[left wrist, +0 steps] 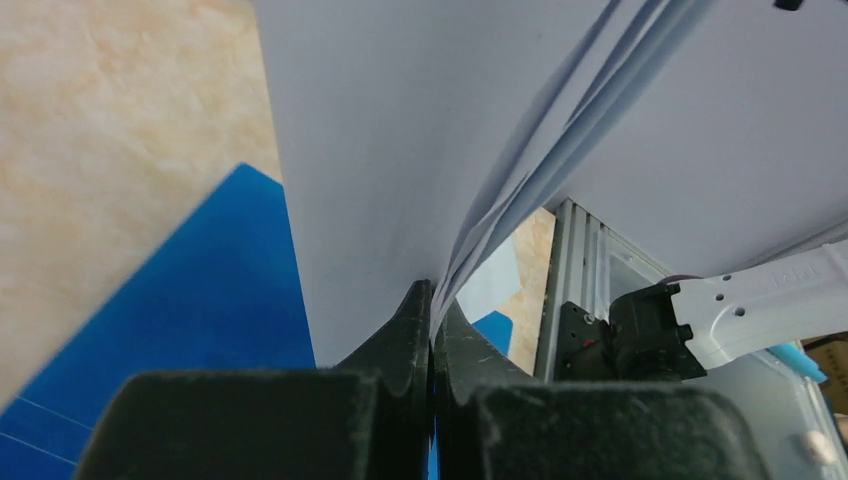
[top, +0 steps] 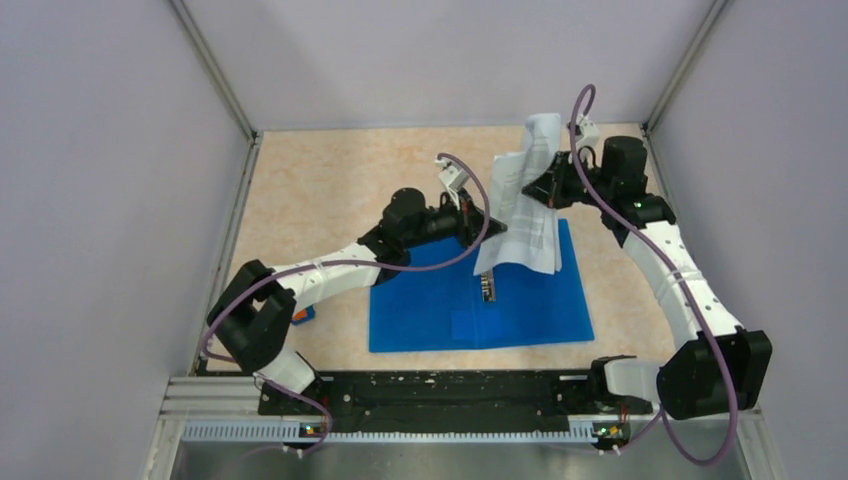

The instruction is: Put the files into the folder

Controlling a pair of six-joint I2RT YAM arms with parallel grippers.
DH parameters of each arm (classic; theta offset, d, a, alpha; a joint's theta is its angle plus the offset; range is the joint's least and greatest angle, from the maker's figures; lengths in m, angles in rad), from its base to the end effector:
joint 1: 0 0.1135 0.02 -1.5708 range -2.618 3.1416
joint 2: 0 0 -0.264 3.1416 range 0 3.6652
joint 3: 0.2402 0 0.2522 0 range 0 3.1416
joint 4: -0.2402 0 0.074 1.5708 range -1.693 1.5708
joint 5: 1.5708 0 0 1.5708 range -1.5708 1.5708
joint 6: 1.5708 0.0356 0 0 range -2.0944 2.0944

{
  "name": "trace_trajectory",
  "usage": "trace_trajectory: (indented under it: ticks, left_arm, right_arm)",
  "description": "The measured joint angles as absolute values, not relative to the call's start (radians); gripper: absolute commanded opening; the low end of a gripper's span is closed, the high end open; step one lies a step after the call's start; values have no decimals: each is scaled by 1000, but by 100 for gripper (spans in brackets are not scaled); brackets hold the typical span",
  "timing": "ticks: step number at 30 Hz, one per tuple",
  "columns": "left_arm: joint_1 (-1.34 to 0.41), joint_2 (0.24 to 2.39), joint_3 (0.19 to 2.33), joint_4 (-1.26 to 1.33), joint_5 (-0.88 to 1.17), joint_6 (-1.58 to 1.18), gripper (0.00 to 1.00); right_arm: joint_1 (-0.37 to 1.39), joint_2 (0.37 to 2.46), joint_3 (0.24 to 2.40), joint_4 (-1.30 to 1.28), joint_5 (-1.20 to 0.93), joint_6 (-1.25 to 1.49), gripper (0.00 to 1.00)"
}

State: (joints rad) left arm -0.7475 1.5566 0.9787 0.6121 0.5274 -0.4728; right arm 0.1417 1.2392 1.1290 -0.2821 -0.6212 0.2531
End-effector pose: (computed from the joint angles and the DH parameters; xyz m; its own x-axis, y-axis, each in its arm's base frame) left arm 0.2510 -0.2571 0.2975 -0.4132 -0.1536 -0.8976 0.8628 0.2492 -0.4398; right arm 0.2735 0.0599 0.3565 -0.5285 0.1303 -0.8389 -0.5318 0.7194 0.4468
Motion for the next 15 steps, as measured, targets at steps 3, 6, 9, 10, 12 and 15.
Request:
trace_trajectory:
  ticks: [3, 6, 9, 10, 12, 15]
  left_arm:
    - [-823, 1598, 981, 571, 426, -557, 0]
    - [-877, 1665, 1019, 491, 331, -646, 0]
    - [-903, 1732, 1060, 407, 266, -737, 0]
    - [-907, 1750, 1073, 374, 252, -762, 1]
    - [-912, 1785, 1101, 307, 231, -799, 7]
    - [-912, 1823, 1136, 222, 210, -839, 21]
  right_arm:
    - [143, 1257, 1124, -401, -539, 243, 0]
    - [149, 1280, 1090, -467, -456, 236, 0]
    - [158, 1338, 1060, -529, -358, 226, 0]
    - [160, 1359, 1053, -550, -327, 221, 0]
    - [166, 1396, 1038, -585, -268, 211, 0]
    - [168, 1415, 1018, -620, -202, 197, 0]
